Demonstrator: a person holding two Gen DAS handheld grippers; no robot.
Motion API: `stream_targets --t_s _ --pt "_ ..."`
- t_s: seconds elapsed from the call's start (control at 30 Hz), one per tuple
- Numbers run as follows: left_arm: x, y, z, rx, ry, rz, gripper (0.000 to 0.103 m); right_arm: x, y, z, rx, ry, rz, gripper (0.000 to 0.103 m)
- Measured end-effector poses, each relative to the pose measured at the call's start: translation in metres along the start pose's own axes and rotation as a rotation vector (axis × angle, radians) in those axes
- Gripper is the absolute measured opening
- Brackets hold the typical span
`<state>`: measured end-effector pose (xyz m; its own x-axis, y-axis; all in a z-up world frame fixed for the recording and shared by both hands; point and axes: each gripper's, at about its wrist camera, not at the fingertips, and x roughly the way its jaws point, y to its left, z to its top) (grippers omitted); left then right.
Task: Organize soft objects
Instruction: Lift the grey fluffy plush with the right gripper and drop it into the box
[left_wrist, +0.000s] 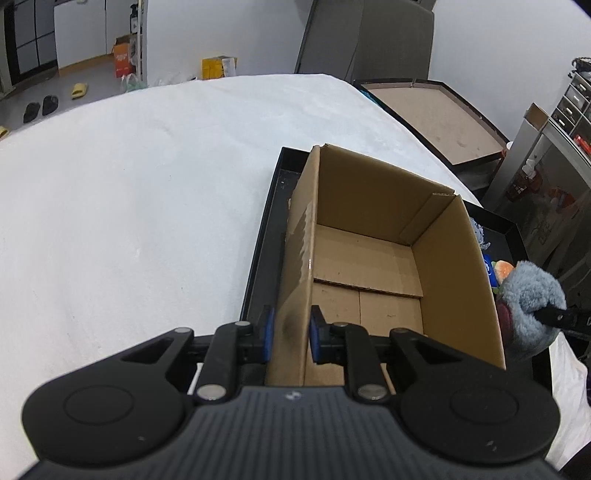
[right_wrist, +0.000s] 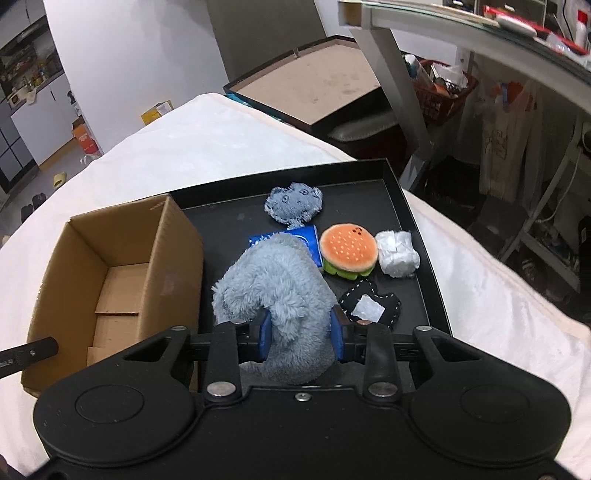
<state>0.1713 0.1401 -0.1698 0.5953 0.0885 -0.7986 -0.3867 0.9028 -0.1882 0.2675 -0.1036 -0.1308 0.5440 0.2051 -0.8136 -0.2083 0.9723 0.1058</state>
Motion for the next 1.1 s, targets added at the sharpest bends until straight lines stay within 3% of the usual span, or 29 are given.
stream_targets --t_s 0.1,0.53,1.1 --pt "-0.002 -0.002 -0.003 0.015 -0.030 0.002 0.012 -0.008 0.006 0.004 0.000 -0.017 -0.002 0.031" --pt "-0.002 0.000 -0.008 -0.014 -0.053 -0.006 0.012 -0.041 0.049 0.021 -0.087 -0.101 -0.025 0.031" --pt "-0.003 0.009 -0.009 -0.070 -0.057 -0.035 0.013 -0.039 0.121 0.027 -0.226 -0.116 0.018 0.031"
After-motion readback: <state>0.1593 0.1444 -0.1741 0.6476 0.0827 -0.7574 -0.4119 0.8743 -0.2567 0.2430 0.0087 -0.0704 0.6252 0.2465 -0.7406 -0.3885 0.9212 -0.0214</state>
